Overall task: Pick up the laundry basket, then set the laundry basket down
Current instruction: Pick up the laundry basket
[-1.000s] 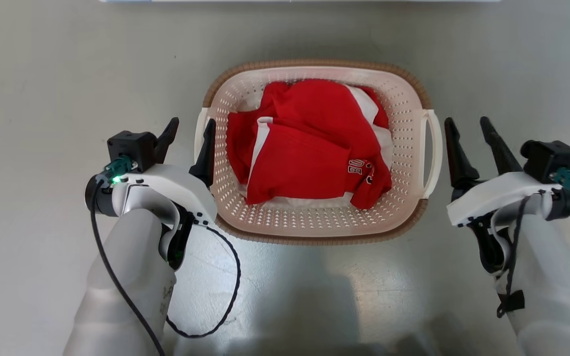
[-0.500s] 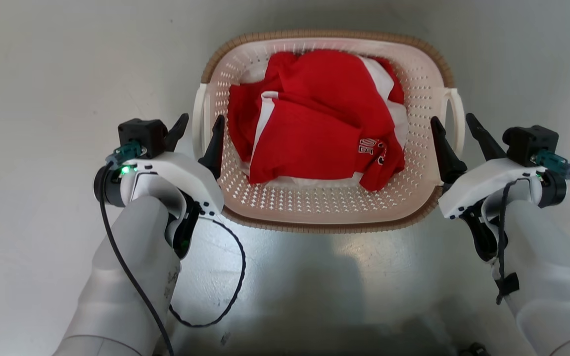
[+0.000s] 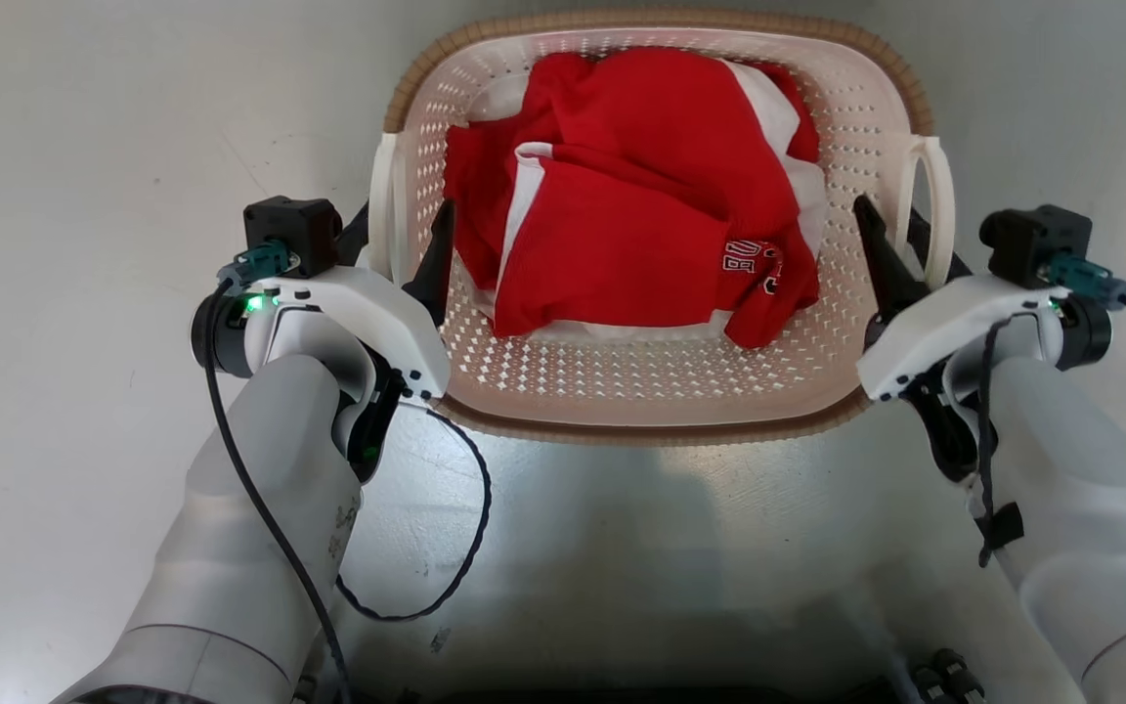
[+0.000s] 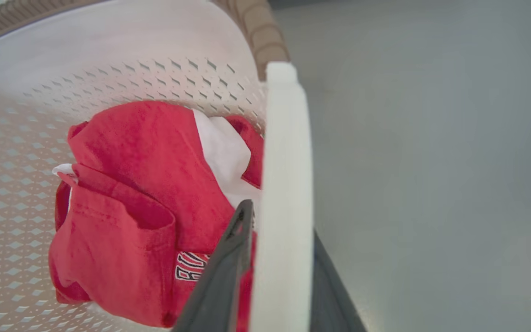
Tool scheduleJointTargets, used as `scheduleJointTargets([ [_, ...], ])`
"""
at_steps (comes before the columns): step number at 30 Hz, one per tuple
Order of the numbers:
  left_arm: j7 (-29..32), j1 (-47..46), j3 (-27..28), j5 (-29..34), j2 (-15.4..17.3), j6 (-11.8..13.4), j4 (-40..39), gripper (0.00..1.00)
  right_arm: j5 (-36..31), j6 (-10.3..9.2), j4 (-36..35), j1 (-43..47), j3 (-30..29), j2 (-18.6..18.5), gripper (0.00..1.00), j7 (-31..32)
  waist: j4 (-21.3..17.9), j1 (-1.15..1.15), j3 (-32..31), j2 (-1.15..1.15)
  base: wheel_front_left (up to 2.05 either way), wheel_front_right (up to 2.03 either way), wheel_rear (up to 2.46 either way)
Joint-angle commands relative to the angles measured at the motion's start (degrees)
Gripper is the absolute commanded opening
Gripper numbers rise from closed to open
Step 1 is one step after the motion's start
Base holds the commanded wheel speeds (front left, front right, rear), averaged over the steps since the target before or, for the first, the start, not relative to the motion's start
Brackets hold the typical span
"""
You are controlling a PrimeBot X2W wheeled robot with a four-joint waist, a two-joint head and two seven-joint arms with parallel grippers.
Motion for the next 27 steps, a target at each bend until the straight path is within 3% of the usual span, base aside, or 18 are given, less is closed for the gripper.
scheduleJointTargets([
  [1, -0.34, 0.76, 0.65, -0.69, 1.22, -0.32, 0.25, 1.00, 0.65, -0.06, -0.05, 1.95, 1.28, 0.37, 0.42, -0.54, -0.11, 0.00, 0.11, 0.00, 0.00, 0.00, 0.00],
  [2, -0.34, 0.64, 0.52, -0.71, 1.22, -0.32, 0.55, 0.85, 0.86, -0.06, 0.06, 1.77, 1.44, 0.40, 0.40, -0.54, -0.16, 0.00, 0.18, 0.00, 0.00, 0.00, 0.00],
  [3, -0.34, 0.47, 0.45, -0.72, 1.22, -0.33, 0.81, 0.49, 1.05, -0.06, 0.16, 1.60, 1.59, 0.43, 0.33, -0.54, -0.21, 0.00, 0.27, 0.00, 0.00, 0.00, 0.00],
  [4, -0.34, 0.30, 0.41, -0.73, 1.22, -0.33, 1.04, 0.35, 1.22, -0.06, 0.26, 1.42, 1.74, 0.47, 0.13, -0.54, -0.26, 0.00, 0.36, 0.00, 0.00, 0.00, 0.00],
  [5, -0.34, 0.16, 0.35, -0.73, 1.22, -0.33, 1.30, 0.07, 1.37, -0.06, 0.36, 1.25, 1.89, 0.51, 0.00, -0.54, -0.32, 0.00, 0.42, 0.00, 0.00, 0.00, 0.00],
  [6, -0.34, 0.03, 0.25, -0.74, 1.22, -0.33, 1.55, 0.00, 1.51, -0.06, 0.48, 1.10, 2.04, 0.54, 0.00, -0.54, -0.38, 0.00, 0.44, 0.00, 0.00, 0.00, 0.00],
  [19, -0.34, 0.04, -0.11, -1.81, 1.55, -0.33, 4.32, 0.00, 2.90, -0.06, 1.14, 1.41, 3.26, 1.27, 0.00, -0.54, -1.13, 0.00, -2.89, 0.00, 0.00, 0.00, 0.00],
  [27, -0.22, 1.36, -2.94, -4.69, 1.61, -0.33, 9.73, 0.00, 7.48, -0.06, 5.55, 2.43, 9.56, 2.09, 0.00, -0.35, -2.23, 0.00, -10.45, 0.00, 0.00, 0.00, 0.00],
])
